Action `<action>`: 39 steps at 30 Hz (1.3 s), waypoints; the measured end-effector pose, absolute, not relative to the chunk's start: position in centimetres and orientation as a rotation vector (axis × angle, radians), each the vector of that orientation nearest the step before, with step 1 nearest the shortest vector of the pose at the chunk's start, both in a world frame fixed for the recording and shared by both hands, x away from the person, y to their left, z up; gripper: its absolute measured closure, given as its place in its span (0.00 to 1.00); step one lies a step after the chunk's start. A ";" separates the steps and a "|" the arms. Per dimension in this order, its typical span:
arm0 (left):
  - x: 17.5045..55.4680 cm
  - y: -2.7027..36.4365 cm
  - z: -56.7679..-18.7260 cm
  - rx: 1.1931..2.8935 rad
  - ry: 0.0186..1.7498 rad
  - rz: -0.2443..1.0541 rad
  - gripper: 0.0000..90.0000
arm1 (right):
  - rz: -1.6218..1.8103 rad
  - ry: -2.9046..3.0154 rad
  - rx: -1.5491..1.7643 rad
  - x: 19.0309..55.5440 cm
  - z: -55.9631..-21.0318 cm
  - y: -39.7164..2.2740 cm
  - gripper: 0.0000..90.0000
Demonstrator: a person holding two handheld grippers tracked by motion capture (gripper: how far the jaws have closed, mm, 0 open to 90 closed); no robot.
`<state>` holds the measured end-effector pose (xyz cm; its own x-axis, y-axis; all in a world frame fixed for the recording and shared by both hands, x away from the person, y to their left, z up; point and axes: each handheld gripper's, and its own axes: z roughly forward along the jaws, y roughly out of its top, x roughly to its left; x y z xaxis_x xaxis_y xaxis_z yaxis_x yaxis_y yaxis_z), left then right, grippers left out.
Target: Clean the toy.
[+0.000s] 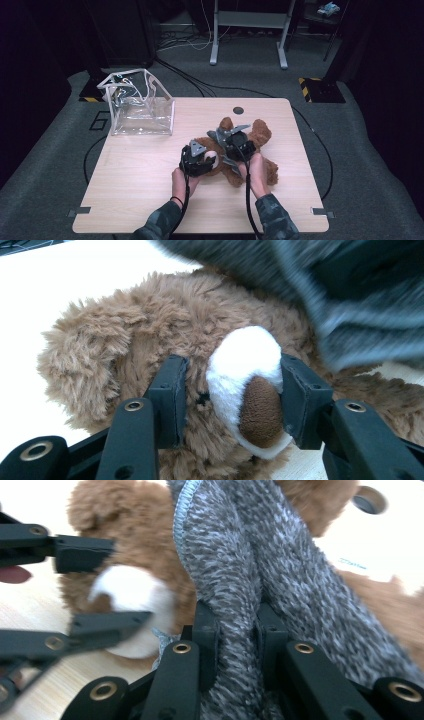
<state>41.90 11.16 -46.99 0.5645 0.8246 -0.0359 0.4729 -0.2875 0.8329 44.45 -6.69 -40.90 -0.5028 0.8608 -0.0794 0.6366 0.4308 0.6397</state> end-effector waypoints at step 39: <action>41.9 11.0 -46.9 1.940 1.049 0.518 0.56 | 0.829 2.251 1.330 44.4 -40.9 -8.1 0.85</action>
